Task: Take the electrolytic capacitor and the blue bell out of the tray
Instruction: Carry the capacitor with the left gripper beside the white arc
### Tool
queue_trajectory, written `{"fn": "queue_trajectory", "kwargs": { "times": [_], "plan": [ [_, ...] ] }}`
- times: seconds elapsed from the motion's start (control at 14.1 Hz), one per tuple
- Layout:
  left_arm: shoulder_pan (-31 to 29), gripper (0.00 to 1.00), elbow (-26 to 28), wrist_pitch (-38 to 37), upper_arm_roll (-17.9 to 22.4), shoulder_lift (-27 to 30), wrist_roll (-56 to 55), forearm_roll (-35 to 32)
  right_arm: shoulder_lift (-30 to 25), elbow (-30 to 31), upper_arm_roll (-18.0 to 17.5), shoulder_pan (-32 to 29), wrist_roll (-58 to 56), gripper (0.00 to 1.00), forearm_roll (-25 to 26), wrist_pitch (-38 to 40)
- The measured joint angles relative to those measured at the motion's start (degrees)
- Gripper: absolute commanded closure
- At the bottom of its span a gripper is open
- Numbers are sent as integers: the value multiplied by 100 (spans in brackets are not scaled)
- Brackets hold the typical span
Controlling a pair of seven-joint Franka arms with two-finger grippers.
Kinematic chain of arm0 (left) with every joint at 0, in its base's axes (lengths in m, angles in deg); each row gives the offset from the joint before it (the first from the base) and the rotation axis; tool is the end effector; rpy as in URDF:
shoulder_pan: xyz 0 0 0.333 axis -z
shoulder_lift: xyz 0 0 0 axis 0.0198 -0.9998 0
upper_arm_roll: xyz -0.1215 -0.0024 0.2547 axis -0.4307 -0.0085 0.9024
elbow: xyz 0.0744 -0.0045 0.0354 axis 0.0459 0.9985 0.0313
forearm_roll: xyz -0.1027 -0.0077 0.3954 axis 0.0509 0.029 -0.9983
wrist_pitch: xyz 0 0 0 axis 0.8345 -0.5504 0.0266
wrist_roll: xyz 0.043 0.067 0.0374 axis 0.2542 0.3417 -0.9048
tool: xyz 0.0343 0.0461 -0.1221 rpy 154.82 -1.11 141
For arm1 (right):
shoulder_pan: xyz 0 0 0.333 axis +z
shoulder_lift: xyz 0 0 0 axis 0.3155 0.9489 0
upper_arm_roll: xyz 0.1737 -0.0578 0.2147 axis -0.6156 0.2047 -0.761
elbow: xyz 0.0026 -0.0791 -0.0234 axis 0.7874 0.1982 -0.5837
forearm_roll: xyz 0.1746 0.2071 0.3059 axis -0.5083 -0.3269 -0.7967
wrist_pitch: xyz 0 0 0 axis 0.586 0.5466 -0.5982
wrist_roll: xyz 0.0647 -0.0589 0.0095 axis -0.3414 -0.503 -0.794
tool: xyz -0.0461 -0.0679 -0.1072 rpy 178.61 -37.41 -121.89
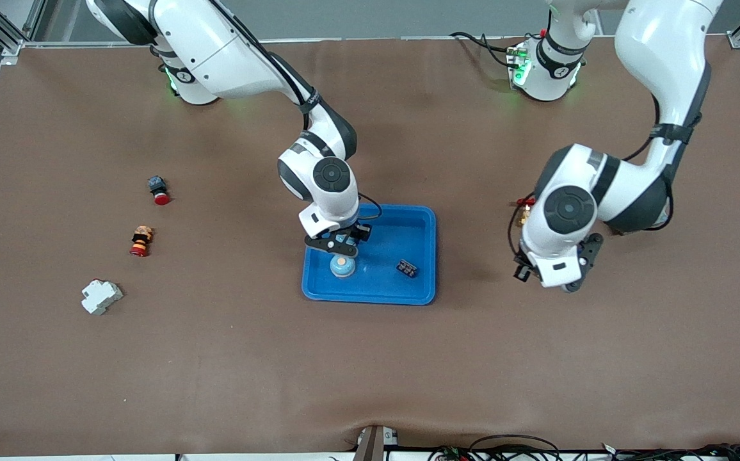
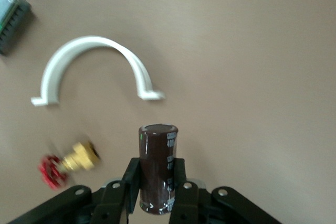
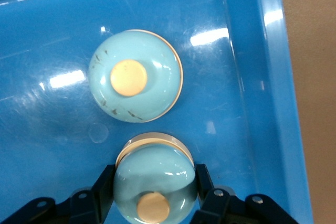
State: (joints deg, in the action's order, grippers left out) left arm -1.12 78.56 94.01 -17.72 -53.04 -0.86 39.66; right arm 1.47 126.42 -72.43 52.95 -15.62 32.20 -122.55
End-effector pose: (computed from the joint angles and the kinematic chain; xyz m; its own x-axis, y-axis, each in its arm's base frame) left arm 0.6046 -0.1788 0.2278 0.5621 0.8226 0.0853 0.8199 -0.5407 -0.1881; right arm 0.4991 0.4513 0.1214 0.9656 -0.2599 0.0122 -0.2599 -0.9656 0.0013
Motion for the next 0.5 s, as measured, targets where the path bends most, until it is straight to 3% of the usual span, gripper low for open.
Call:
{"fn": "queue_trajectory", "kwargs": {
  "times": [0.28, 0.5],
  "plan": [
    [-490, 100, 590, 85, -11, -12, 574, 0, 2, -183, -1, 3, 9, 100, -1, 55],
    [-602, 100, 945, 207, -13, -27, 594, -82, 1, -681, -6, 5, 17, 100, -9, 690]
  ]
}}
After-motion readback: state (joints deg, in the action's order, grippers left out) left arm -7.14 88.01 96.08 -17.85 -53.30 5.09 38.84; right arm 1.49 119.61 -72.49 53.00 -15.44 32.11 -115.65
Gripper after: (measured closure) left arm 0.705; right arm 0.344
